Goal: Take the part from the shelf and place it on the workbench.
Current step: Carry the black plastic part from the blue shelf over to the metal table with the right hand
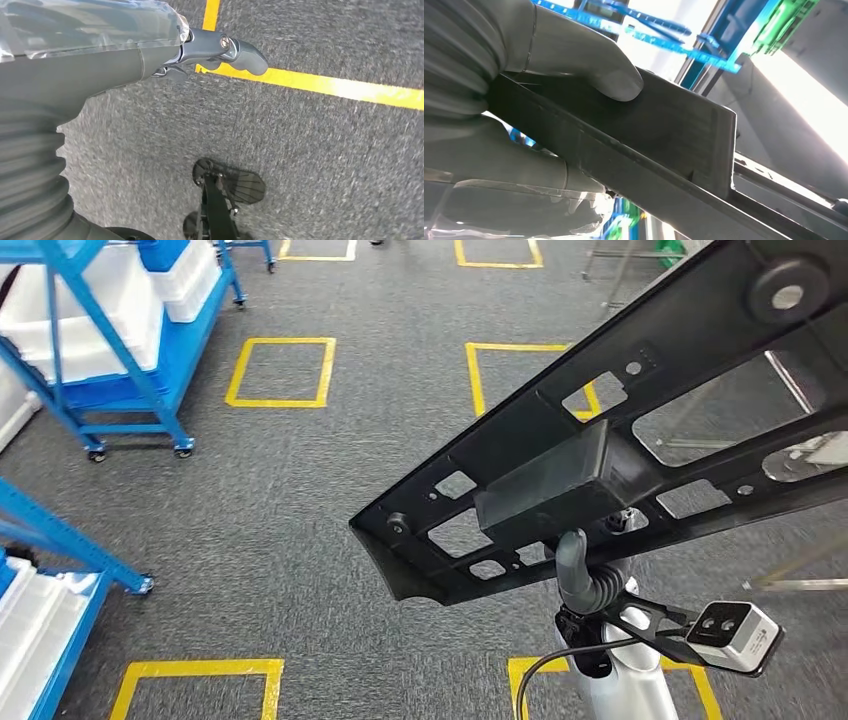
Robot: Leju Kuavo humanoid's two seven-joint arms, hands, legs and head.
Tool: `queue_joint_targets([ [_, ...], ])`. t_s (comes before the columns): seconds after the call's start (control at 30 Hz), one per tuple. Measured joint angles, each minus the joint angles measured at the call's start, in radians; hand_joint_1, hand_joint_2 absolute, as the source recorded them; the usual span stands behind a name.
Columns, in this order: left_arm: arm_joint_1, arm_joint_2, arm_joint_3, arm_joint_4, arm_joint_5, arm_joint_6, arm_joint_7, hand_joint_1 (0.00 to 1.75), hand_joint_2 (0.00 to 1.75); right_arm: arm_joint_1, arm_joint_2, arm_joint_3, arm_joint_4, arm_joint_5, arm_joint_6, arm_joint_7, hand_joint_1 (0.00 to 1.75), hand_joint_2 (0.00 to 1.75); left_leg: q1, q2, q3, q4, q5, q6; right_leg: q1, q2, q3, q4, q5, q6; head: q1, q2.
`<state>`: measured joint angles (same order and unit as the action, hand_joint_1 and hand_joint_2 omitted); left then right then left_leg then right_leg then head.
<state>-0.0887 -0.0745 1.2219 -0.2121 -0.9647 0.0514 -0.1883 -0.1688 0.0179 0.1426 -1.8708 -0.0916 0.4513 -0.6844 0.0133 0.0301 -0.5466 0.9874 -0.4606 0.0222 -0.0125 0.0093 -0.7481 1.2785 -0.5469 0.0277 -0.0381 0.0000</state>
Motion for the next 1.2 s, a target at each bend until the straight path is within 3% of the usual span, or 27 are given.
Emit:
queue_joint_targets([
  [0.03, 0.001, 0.0, 0.0, 0.0, 0.0, 0.0, 0.0, 0.0, 1.75, 0.0, -0.002, 0.0, 0.003, 0.0, 0.001, 0.0, 1.75, 1.75, 0.0, 0.013, 0.001, 0.0, -0.002, -0.001, -0.004, -0.004, 0.003, -0.01, 0.015, 0.002, 0.0, 0.0],
  [0.07, 0.0, 0.001, 0.0, 0.0, 0.0, 0.001, 0.0, 0.0, 1.75, 0.0, -0.003, 0.0, 0.005, -0.001, 0.003, 0.0, 1.75, 1.75, -0.001, 0.025, 0.003, 0.001, -0.005, -0.003, -0.006, -0.01, 0.026, -0.053, 0.043, 0.003, 0.0, 0.0],
  [0.1, 0.0, 0.001, 0.0, 0.0, 0.001, 0.001, 0.0, 0.0, 1.75, -0.001, -0.004, 0.0, 0.006, -0.001, 0.006, 0.0, 1.75, 1.75, -0.001, 0.035, 0.007, 0.001, -0.008, -0.006, -0.008, -0.024, 0.062, -0.12, 0.077, 0.003, 0.0, 0.0],
  [0.17, -0.002, 0.001, 0.0, 0.0, 0.001, 0.003, 0.0, 0.0, 1.75, -0.003, -0.004, 0.0, 0.007, -0.001, 0.012, 0.0, 1.75, 1.75, -0.005, 0.051, 0.014, 0.002, -0.016, -0.016, 0.0, -0.061, 0.124, -0.234, 0.113, -0.005, 0.0, 0.0],
  [0.23, -0.003, 0.001, 0.0, 0.0, 0.003, 0.007, 0.0, 0.0, 1.75, -0.005, -0.004, 0.001, 0.007, 0.001, 0.016, 0.0, 1.75, 1.75, -0.009, 0.066, 0.02, 0.002, -0.022, -0.028, 0.01, -0.072, 0.139, -0.267, 0.111, -0.018, 0.0, 0.0],
  [0.3, -0.004, 0.0, 0.0, 0.0, 0.005, 0.01, 0.0, 0.0, 1.75, -0.006, -0.004, 0.002, 0.006, 0.004, 0.017, 0.0, 1.75, 1.75, -0.006, 0.078, 0.027, 0.003, -0.03, -0.04, 0.01, -0.049, 0.141, -0.271, 0.111, -0.031, 0.0, 0.0],
  [0.37, -0.005, -0.001, 0.0, 0.0, 0.008, 0.011, -0.001, 0.0, 1.75, -0.011, -0.003, 0.004, 0.004, 0.007, 0.017, 0.0, 1.75, 1.75, -0.001, 0.045, 0.013, 0.047, -0.061, -0.049, 0.007, -0.028, 0.149, -0.28, 0.114, -0.045, 0.0, 0.0],
  [0.43, -0.004, -0.002, 0.0, 0.0, 0.008, 0.011, -0.001, 0.0, 1.75, -0.022, -0.002, 0.01, 0.005, 0.008, 0.014, 0.0, 1.75, 1.75, 0.001, -0.006, -0.049, 0.174, -0.122, -0.051, 0.007, -0.007, 0.153, -0.283, 0.114, -0.054, 0.0, 0.0],
  [0.5, -0.001, -0.003, 0.0, 0.0, 0.007, 0.011, 0.0, 0.0, 1.75, -0.03, -0.001, 0.015, 0.01, 0.009, 0.009, 0.0, 1.75, 1.75, 0.001, -0.022, -0.119, 0.297, -0.158, -0.051, 0.011, 0.02, 0.154, -0.282, 0.113, -0.058, 0.0, 0.0],
  [0.53, 0.0, -0.003, 0.0, 0.0, 0.006, 0.011, 0.002, 0.0, 1.75, -0.031, -0.001, 0.018, 0.012, 0.009, 0.006, 0.0, 1.75, 1.75, 0.001, -0.024, -0.132, 0.309, -0.148, -0.051, 0.012, 0.034, 0.155, -0.281, 0.112, -0.059, 0.0, 0.0],
  [0.57, 0.0, -0.002, 0.0, 0.0, 0.004, 0.011, 0.003, 0.0, 1.75, -0.032, -0.002, 0.02, 0.014, 0.009, 0.002, 0.0, 1.75, 1.75, 0.001, -0.027, -0.124, 0.279, -0.117, -0.05, 0.012, 0.049, 0.157, -0.279, 0.111, -0.058, 0.0, 0.0],
  [0.6, -0.001, -0.002, 0.0, 0.0, 0.003, 0.011, 0.005, 0.0, 1.75, -0.034, -0.002, 0.023, 0.015, 0.009, -0.001, 0.0, 1.75, 1.75, 0.003, -0.036, -0.1, 0.215, -0.075, -0.048, 0.011, 0.063, 0.159, -0.277, 0.109, -0.055, 0.0, 0.0],
  [0.67, -0.003, -0.002, 0.0, 0.0, 0.002, 0.016, 0.011, 0.0, 1.75, -0.04, -0.002, 0.029, 0.015, 0.008, -0.005, 0.0, 1.75, 1.75, 0.007, -0.08, -0.046, 0.083, -0.014, -0.045, 0.01, 0.088, 0.157, -0.267, 0.104, -0.046, 0.0, 0.0],
  [0.73, -0.004, -0.001, 0.0, 0.0, 0.005, 0.025, 0.019, 0.0, 1.75, -0.044, -0.002, 0.035, 0.015, 0.007, -0.005, 0.0, 1.75, 1.75, 0.007, -0.104, -0.024, 0.032, -0.004, -0.037, 0.008, 0.11, 0.15, -0.261, 0.102, -0.034, 0.0, 0.0],
  [0.8, -0.006, 0.0, 0.001, 0.0, 0.013, 0.032, 0.026, 0.0, 1.75, -0.045, -0.002, 0.037, 0.015, 0.004, -0.005, 0.0, 1.75, 1.75, 0.005, -0.085, -0.019, 0.026, -0.002, -0.023, 0.005, 0.121, 0.145, -0.262, 0.104, -0.021, 0.0, 0.0],
  [0.87, -0.007, 0.002, 0.002, 0.0, 0.018, 0.036, 0.029, 0.0, 1.75, -0.047, -0.003, 0.038, 0.015, 0.001, -0.004, 0.0, 1.75, 1.75, 0.005, -0.062, -0.015, 0.017, 0.003, -0.009, 0.006, 0.076, 0.128, -0.23, 0.083, -0.012, 0.0, 0.0],
  [0.93, -0.005, 0.004, 0.003, 0.0, 0.019, 0.038, 0.03, 0.0, 1.75, -0.049, -0.004, 0.04, 0.015, 0.0, -0.004, 0.0, 1.75, 1.75, 0.003, -0.036, -0.012, 0.012, 0.003, 0.0, 0.007, 0.015, 0.073, -0.119, 0.026, -0.006, 0.0, 0.0],
  [1.0, -0.002, 0.006, 0.003, 0.0, 0.021, 0.039, 0.03, 0.0, 1.75, -0.047, -0.004, 0.042, 0.015, 0.0, -0.004, 0.0, 1.75, 1.75, -0.001, -0.009, -0.012, 0.012, 0.0, 0.003, 0.002, -0.001, 0.007, 0.006, -0.019, -0.001, 0.0, 0.0],
  [1.03, -0.002, 0.007, 0.003, 0.0, 0.021, 0.039, 0.03, 0.0, 1.75, -0.045, -0.004, 0.044, 0.015, 0.0, -0.004, 0.0, 1.75, 1.75, -0.003, 0.005, -0.011, 0.012, -0.002, 0.003, 0.001, -0.003, -0.006, 0.027, -0.017, 0.0, 0.0, 0.0],
  [1.07, -0.002, 0.007, 0.004, 0.0, 0.022, 0.039, 0.03, 0.0, 1.75, -0.043, -0.005, 0.045, 0.015, 0.0, -0.003, 0.0, 1.75, 1.75, -0.003, 0.017, -0.009, 0.012, -0.004, 0.002, 0.0, -0.006, 0.003, 0.006, 0.004, -0.001, 0.0, 0.0],
  [1.1, -0.003, 0.007, 0.004, 0.0, 0.023, 0.039, 0.03, 0.0, 1.75, -0.042, -0.005, 0.045, 0.015, 0.0, -0.003, 0.0, 1.75, 1.75, -0.004, 0.028, -0.005, 0.012, -0.007, 0.0, 0.001, -0.015, 0.034, -0.054, 0.038, -0.003, 0.0, 0.0],
  [1.17, -0.003, 0.007, 0.004, 0.0, 0.024, 0.039, 0.029, 0.0, 1.75, -0.042, -0.005, 0.046, 0.014, 0.0, -0.002, 0.0, 1.75, 1.75, -0.006, 0.048, 0.004, 0.013, -0.015, -0.006, 0.009, -0.055, 0.112, -0.2, 0.094, -0.015, 0.0, 0.0],
  [1.2, -0.004, 0.007, 0.005, 0.0, 0.025, 0.04, 0.028, 0.0, 1.75, -0.041, -0.005, 0.046, 0.014, 0.001, -0.002, 0.0, 1.75, 1.75, -0.008, 0.057, 0.007, 0.013, -0.019, -0.011, 0.015, -0.07, 0.136, -0.247, 0.106, -0.021, 0.0, 0.0],
])
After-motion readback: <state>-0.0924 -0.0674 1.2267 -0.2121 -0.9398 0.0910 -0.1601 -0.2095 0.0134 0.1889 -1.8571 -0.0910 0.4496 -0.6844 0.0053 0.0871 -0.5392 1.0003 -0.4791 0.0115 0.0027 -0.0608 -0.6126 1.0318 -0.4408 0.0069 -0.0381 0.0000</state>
